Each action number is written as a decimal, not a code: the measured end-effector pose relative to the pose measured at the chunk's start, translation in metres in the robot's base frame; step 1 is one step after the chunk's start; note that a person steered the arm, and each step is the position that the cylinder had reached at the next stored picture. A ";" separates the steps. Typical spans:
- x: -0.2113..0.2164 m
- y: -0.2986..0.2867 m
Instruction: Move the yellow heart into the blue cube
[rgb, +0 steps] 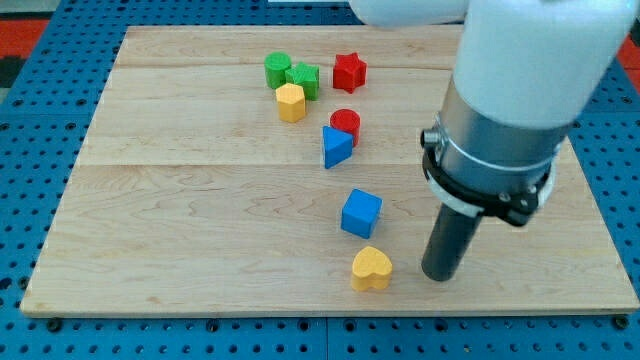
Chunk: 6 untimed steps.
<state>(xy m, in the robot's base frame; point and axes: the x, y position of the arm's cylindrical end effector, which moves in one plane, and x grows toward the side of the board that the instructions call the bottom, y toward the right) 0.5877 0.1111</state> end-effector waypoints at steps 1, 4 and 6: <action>0.031 -0.026; -0.004 -0.012; -0.056 0.020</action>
